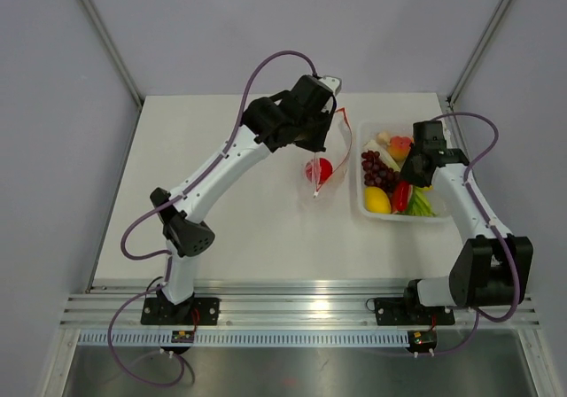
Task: Place the food in the zip-top bag and seal the zipper
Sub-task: Pick up the fake vegetable from the bin, then place the fake vegetable in the zipper food storage bag.
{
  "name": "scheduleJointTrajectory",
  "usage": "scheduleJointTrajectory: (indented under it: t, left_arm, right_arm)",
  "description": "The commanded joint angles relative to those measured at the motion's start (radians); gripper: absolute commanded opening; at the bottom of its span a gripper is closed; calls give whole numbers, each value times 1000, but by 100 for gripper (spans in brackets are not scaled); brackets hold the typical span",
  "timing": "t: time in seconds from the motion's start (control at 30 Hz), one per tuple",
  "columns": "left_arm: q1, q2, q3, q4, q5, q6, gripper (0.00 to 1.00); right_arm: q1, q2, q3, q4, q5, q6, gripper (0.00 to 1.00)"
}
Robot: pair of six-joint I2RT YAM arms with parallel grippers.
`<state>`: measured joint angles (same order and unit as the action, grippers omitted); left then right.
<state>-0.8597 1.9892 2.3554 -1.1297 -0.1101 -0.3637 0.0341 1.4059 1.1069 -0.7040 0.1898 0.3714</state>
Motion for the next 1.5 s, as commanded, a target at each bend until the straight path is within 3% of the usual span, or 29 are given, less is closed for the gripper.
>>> scheduleJointTrajectory:
  t: [0.0, 0.33, 0.6, 0.73, 0.87, 1.23, 1.47]
  left_arm:
    - [-13, 52, 25, -30, -60, 43, 0]
    - [-36, 112, 31, -1, -31, 26, 0]
    - [-36, 109, 27, 11, 9, 11, 0]
    - [-36, 97, 4, 22, 13, 5, 0]
    - [-36, 82, -18, 27, 18, 2, 0]
    - [-36, 39, -76, 44, 27, -4, 0]
    - [-24, 16, -79, 53, 75, -20, 0]
  right_arm:
    - [-3, -94, 68, -31, -19, 34, 14]
    - [-3, -301, 156, -29, -110, 109, 5]
    - [65, -346, 203, 80, -224, 236, 0]
    - [227, -315, 246, 113, -80, 271, 0]
    - [303, -236, 295, 129, -59, 305, 0]
    - [411, -105, 239, 222, 16, 388, 0]
    - [437, -142, 102, 253, 53, 439, 0]
